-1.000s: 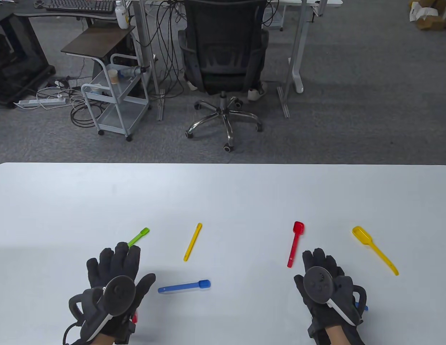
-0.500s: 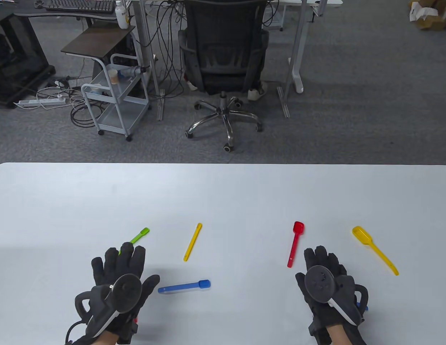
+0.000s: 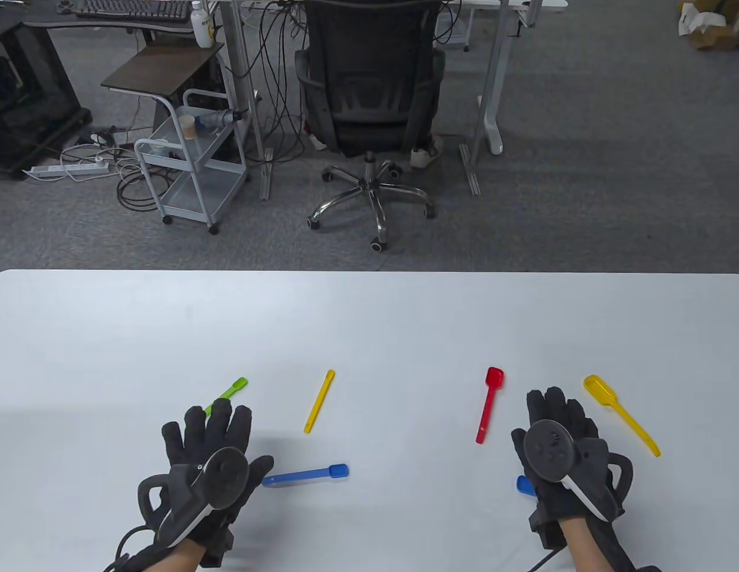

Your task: Nest measuring spoons

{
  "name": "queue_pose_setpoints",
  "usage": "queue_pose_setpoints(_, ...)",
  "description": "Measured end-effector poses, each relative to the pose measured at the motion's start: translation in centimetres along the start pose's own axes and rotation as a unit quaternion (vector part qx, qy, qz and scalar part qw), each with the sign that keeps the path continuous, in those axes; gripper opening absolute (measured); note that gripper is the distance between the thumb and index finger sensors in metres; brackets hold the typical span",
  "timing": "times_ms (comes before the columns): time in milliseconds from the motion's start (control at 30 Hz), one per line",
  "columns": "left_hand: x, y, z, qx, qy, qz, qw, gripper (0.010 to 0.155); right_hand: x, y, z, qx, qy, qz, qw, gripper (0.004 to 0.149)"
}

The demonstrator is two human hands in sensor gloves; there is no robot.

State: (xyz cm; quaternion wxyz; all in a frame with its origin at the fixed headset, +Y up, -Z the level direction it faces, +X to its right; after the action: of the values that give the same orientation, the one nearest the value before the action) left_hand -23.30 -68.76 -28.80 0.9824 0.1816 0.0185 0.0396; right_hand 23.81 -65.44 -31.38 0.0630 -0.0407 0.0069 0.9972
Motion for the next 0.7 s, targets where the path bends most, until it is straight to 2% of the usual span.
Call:
queue_pose_setpoints(400, -0.3, -1.1, -0.7, -0.012, 0.005, -0.007, 1.0, 0.086, -4.7, -1.0, -3.1, 0.006, 0.066, 0.02, 0.998, 0.065)
queue_pose_setpoints(700, -0.4, -1.0, -0.7, -0.012, 0.008, -0.002, 1.0, 0.086, -9.3, -0.5, -5.1, 0.031, 0.124, 0.023, 0.992, 0.065)
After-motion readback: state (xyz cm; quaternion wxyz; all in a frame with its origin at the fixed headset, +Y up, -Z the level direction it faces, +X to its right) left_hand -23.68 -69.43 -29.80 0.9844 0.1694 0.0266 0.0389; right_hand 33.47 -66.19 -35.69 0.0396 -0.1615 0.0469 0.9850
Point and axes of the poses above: the tracker on the back of each hand, its own x axis roughly to the thumb side, its own z axis roughly from the fingertips to the wrist, y = z × x, the point moved 1 cm from there along -z, roughly from the wrist to the fingertips, and after that the axes turned 12 degrees about x, right-handed, at the moved point
